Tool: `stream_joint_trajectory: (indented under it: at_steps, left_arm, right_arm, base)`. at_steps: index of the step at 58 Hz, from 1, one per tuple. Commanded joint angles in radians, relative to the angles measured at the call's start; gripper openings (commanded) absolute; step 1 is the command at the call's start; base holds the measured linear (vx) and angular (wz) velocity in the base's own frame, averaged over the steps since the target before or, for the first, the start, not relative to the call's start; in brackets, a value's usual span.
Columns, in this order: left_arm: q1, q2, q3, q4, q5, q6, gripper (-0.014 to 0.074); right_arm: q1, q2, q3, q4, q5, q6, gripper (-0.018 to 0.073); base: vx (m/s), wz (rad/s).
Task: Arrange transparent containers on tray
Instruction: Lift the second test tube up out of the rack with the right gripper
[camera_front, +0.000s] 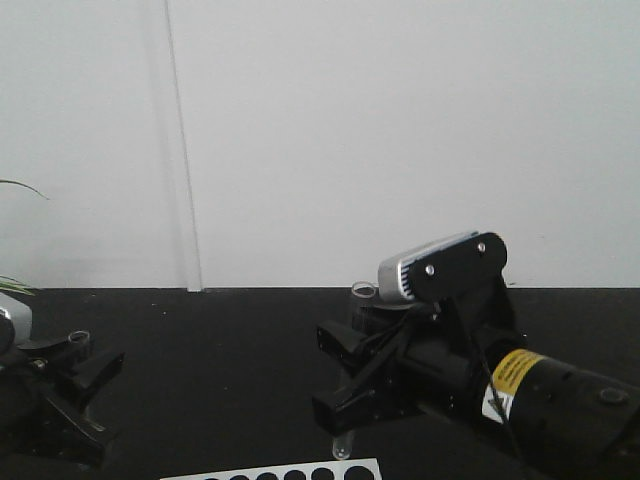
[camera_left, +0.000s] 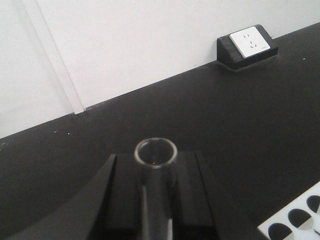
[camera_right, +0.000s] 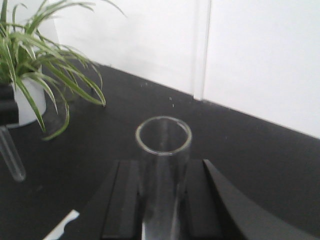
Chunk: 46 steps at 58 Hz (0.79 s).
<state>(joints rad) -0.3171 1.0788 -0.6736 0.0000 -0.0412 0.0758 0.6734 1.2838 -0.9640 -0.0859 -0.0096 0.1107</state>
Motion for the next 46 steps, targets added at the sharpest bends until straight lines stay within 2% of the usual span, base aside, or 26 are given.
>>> stream_joint_trajectory:
  at_steps: [1, 25, 46]
  left_arm:
    - [-0.002, -0.03, -0.039, -0.009, -0.08, -0.001, -0.0007]
    - [-0.002, -0.198, -0.039, -0.009, -0.108, -0.004, -0.0007]
    - [-0.002, -0.196, -0.038, -0.009, -0.125, -0.004, -0.0007]
  right_arm:
    - [-0.005, -0.039, -0.078, -0.002, -0.054, -0.013, -0.0011]
    - [-0.005, -0.089, -0.105, -0.001, -0.005, -0.01, -0.0009]
    - [-0.005, -0.089, -0.105, -0.001, -0.007, -0.01, -0.0008]
  base:
    - [0.0, 0.0]
    - [0.0, 0.0]
    - [0.0, 0.0]
